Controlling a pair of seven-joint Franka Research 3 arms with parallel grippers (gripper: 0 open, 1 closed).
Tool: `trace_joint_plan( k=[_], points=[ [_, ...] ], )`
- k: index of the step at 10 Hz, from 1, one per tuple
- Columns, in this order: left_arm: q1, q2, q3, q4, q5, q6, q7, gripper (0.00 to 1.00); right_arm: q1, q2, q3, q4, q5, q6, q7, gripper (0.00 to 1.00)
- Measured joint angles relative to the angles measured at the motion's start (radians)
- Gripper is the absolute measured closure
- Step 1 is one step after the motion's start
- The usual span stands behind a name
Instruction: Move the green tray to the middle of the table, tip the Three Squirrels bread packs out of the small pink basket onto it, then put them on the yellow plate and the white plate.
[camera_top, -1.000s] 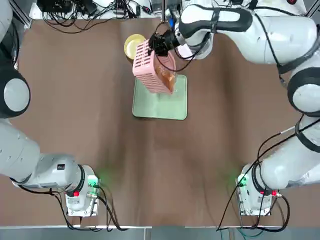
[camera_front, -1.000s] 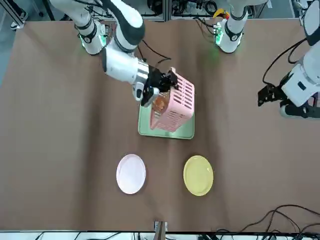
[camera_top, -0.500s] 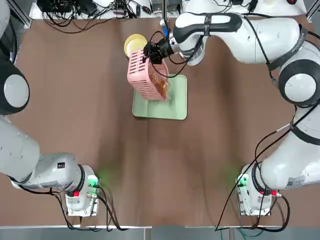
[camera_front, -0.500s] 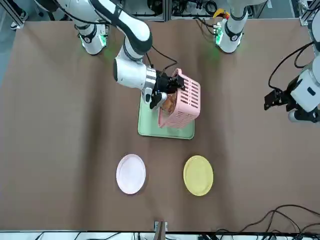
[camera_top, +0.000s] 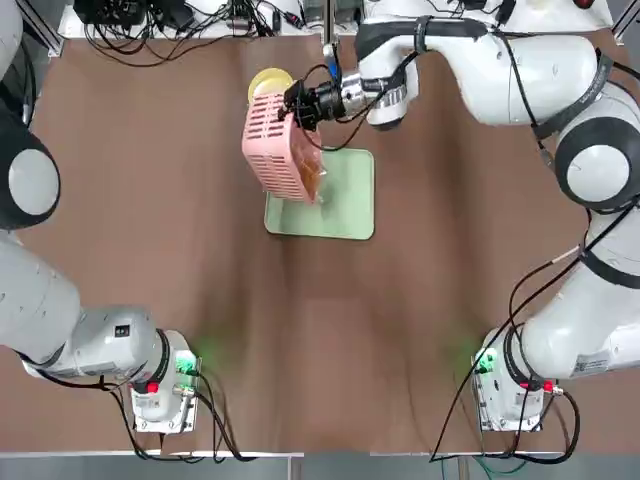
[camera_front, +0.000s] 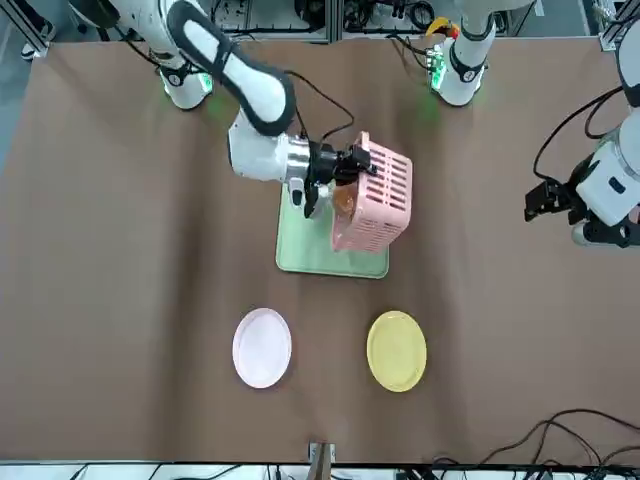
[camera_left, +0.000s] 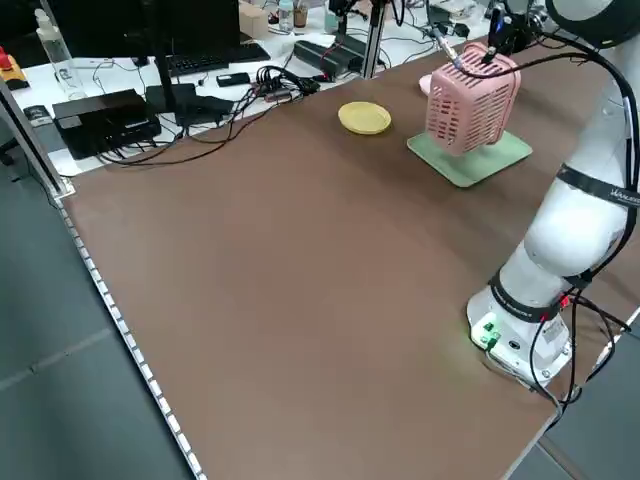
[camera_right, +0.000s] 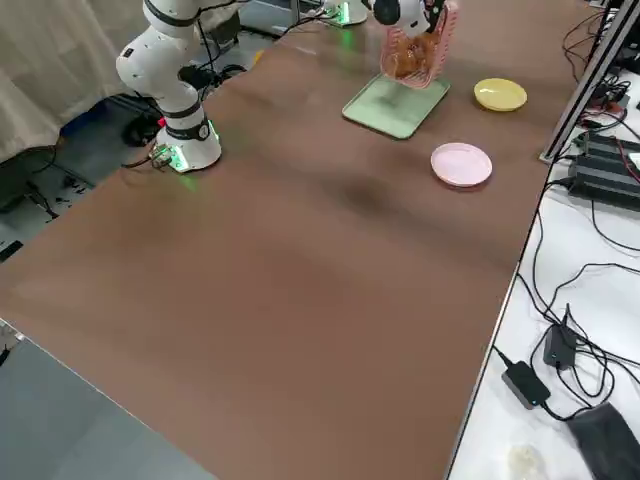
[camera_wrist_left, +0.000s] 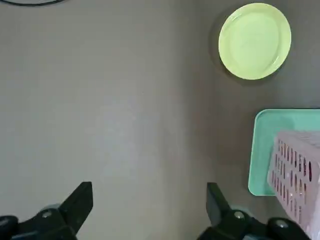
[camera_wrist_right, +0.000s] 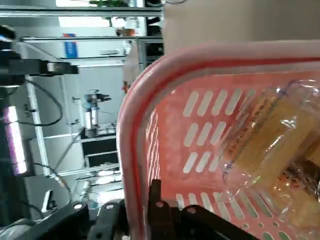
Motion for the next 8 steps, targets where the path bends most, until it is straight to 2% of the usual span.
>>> trace_joint_plan(
  k=[1,4,8],
  points=[
    [0.000,0.000,-0.001,0.000,0.000,0.000,0.000,0.00,0.000,0.004,0.000,-0.004,0.056,-0.015,-0.064,0.93],
    [-0.002,0.000,-0.003,0.000,0.000,0.000,0.000,0.00,-0.014,0.020,-0.010,-0.018,0.088,-0.066,-0.148,0.93],
    [-0.004,0.000,-0.028,0.000,0.000,0.000,0.000,0.00,-0.027,0.033,-0.071,-0.089,0.220,-0.184,-0.347,0.93]
  ],
)
